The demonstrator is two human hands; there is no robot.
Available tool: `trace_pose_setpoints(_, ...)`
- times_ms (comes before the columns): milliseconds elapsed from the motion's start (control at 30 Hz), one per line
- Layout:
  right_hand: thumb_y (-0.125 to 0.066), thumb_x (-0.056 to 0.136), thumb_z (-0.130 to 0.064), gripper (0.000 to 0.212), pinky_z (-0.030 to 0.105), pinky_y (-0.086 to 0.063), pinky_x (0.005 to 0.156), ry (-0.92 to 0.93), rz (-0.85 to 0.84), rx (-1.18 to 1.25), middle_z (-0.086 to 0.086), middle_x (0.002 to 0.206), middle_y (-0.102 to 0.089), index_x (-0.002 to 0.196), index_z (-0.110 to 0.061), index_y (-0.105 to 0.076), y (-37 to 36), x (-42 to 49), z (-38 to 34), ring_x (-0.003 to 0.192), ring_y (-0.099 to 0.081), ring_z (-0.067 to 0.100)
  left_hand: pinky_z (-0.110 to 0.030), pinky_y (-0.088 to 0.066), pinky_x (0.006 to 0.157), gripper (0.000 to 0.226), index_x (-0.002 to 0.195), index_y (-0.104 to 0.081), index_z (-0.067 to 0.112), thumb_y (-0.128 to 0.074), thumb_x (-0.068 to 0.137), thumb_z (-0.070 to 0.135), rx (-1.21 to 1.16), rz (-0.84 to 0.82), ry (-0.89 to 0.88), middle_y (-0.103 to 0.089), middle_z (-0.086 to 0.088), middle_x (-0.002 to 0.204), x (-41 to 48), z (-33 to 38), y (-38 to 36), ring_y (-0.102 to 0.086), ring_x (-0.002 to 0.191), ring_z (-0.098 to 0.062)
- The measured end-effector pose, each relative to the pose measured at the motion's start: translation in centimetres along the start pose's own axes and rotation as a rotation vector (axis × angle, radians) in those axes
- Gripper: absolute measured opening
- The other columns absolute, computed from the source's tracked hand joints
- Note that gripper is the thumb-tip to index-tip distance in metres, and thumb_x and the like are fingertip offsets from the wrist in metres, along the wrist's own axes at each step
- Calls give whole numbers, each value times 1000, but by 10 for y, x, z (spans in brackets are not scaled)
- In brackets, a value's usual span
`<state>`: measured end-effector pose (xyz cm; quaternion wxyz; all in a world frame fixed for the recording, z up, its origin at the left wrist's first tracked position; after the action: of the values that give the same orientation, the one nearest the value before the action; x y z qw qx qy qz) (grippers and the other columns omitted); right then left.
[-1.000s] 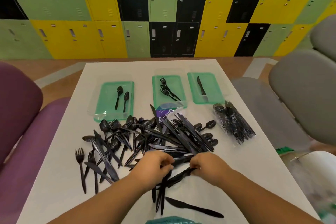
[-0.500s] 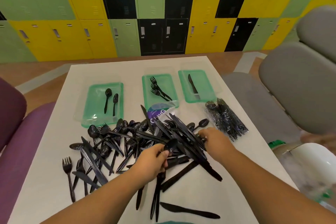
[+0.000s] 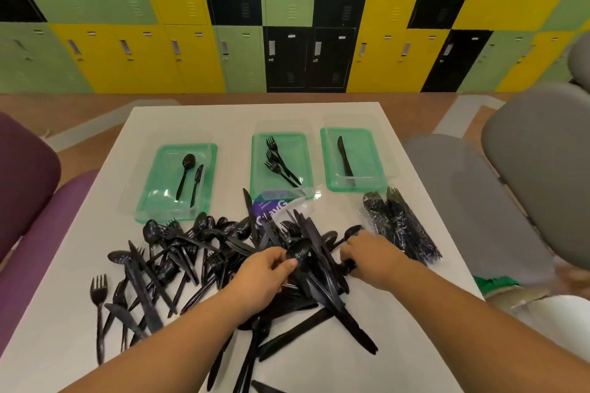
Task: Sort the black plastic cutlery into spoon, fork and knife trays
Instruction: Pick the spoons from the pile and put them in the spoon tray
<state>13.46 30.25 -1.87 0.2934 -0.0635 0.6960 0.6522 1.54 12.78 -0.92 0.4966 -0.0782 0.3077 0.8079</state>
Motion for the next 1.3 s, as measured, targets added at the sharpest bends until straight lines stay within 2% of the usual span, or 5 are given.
trace_pose_setpoints(367, -64, 83, -27, 11, 23, -42, 62, -2, -147, 595, -2, 78, -62, 90, -19, -68, 90, -22, 15, 66, -53, 9, -12, -51, 75, 24, 102, -66, 17, -73, 80, 11, -293, -70, 15, -71, 1, 105, 17, 51, -19, -66, 101, -17)
trace_pose_setpoints(633, -57, 93, -36, 26, 26, -46, 57, -167, 121, 1172, 2, 70, -66, 81, -17, -69, 80, 2, 20, 61, -59, 13, -27, -45, 73, 16, 94, -64, 13, -57, 94, 28, -297, -73, 43, -57, -2, 78, 21, 46, -12, -53, 75, -17)
trace_pose_setpoints(867, -48, 95, -42, 38, 35, -54, 73, -468, 84, 669, 13, 104, -63, 121, -15, -50, 3, 40, -1, 89, -64, 29, -24, -40, 61, 19, 93, -58, 14, -41, 100, 19, -406, -10, 92, -49, 1, 70, 23, 28, 4, -46, 66, -12)
trace_pose_setpoints(1100, -61, 86, -48, 33, 26, -27, 48, -540, 211, 742, 0, 85, -53, 92, -19, -46, -12, 48, -9, 74, -48, 19, -21, -43, 60, 18, 98, -60, 10, -43, 100, 17, -439, -11, 99, -51, 1, 69, 22, 18, 10, -49, 66, -11)
trace_pose_setpoints(1300, -72, 82, -26, 22, 34, -56, 69, -483, 290, 1033, 0, 72, -61, 68, -26, -54, -15, 51, 0, 72, -68, 25, -27, -46, 66, 17, 96, -58, 10, -43, 100, 16, -512, -8, 142, -55, -1, 71, 26, 17, 7, -54, 65, -13)
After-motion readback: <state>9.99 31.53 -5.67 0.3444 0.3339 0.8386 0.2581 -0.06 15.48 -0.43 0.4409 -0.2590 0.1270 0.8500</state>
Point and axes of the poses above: each hand's wrist, its own x-axis towards the middle knuckle, its own y-axis out of the back of the hand, z = x × y, the point moved 3 cm from there along x, towards the middle knuckle
